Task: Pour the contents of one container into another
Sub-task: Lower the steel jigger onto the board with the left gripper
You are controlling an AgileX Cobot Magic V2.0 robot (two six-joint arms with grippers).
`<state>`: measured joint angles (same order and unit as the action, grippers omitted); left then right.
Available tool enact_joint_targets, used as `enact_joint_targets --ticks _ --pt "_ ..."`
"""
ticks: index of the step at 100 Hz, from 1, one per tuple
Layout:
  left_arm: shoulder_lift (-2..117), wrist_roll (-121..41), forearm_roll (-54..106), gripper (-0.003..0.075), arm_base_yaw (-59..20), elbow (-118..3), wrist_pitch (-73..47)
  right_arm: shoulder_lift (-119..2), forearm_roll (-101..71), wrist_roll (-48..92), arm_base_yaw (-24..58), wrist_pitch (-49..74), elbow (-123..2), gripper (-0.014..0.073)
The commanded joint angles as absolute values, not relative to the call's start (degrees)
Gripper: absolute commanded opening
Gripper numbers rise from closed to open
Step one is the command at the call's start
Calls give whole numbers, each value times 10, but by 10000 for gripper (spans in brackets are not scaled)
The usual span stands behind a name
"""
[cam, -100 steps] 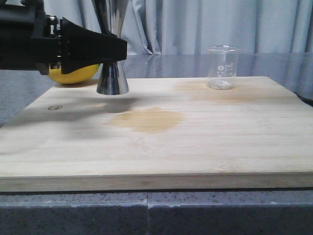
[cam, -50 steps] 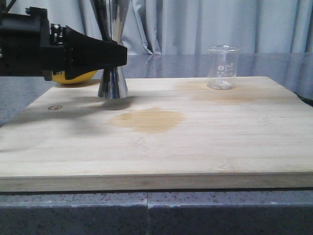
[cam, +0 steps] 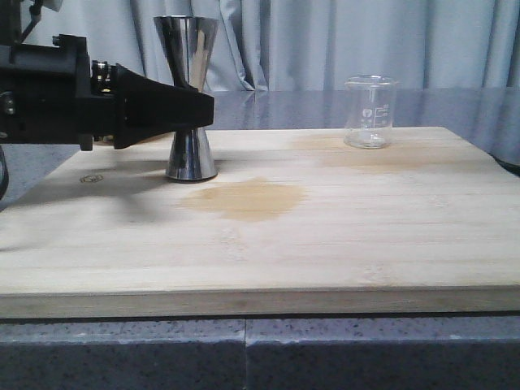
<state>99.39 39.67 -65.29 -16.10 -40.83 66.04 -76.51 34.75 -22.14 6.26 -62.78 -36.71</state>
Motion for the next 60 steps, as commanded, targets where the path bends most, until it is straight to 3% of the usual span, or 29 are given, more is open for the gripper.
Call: enact_joint_targets --ticks 1,60 --pt "974 397 -628 -18 -159 -422 781 -747 333 -222 58 -661 -379 533" --pt "974 401 -665 -18 -159 -422 781 -747 333 -222 58 -659 -379 532"
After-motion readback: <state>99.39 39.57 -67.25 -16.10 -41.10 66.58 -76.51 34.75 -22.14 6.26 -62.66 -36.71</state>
